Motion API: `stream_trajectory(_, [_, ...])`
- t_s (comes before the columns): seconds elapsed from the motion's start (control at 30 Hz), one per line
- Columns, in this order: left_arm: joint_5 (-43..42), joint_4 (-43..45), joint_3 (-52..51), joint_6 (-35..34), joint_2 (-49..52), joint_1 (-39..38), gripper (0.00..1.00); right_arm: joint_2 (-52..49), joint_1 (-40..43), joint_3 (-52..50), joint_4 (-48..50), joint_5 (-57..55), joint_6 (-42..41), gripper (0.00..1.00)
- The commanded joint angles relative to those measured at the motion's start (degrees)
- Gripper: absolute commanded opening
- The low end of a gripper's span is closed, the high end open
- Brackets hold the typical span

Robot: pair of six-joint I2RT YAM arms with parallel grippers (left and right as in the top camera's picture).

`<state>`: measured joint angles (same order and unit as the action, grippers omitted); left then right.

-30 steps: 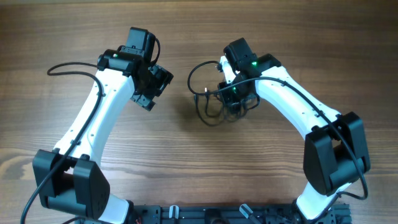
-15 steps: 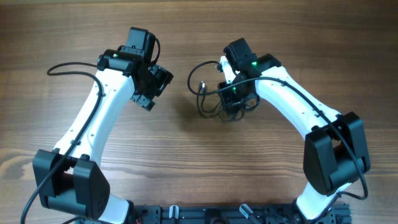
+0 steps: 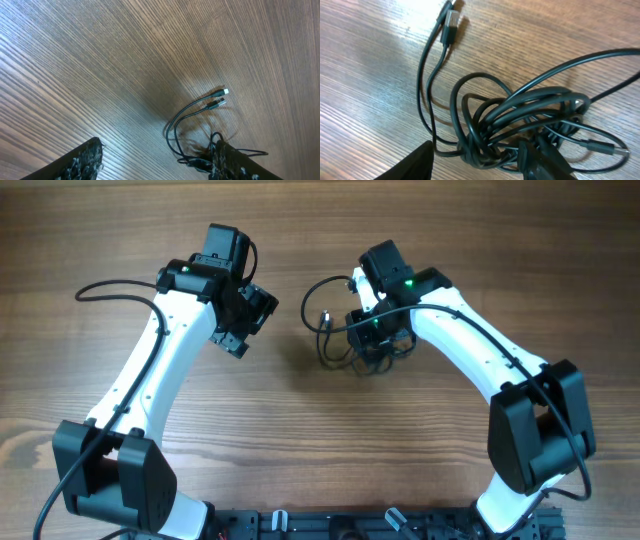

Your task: Untangle cables

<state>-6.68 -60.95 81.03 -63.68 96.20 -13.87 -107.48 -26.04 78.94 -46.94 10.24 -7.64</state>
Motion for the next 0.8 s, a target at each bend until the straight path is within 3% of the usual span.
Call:
stream_trajectory(0.0, [1.3,-0.2,0.6,0.5,-0.6,0.1,0.74,-1.0,0.0,-3.2,2.1,3.1,-0.1,0.46])
stream_trajectory(0.2, [1.3,-0.2,0.6,0.5,-0.6,0.1,0.74,-0.9,0.0,-3.4,3.9,4.0,-2.7,0.04])
stream_trajectory(0.5, [-1.4,0.2,0.6,3.0,-0.6,-0.1,0.71,2.7,0.0,3.4,-2.5,17.0,-4.3,0.04])
stream_trajectory(0.63, [-18.9,4.7,0.6,14.3,-0.6,-0.3,0.70,6.7,0.0,7.7,-3.4,26.5,-4.4,0.04])
stream_trajectory(0.67, [-29.0,7.3,0.6,19.3,-0.6,-0.9,0.70,9.4,0.0,8.5,-1.2,29.3,-6.4,0.04])
stream_trajectory(0.77, [-33.4,8.5,0.6,23.0,-0.6,-1.7,0.70,10.8,0.1,8.5,0.6,29.2,-10.8,0.04])
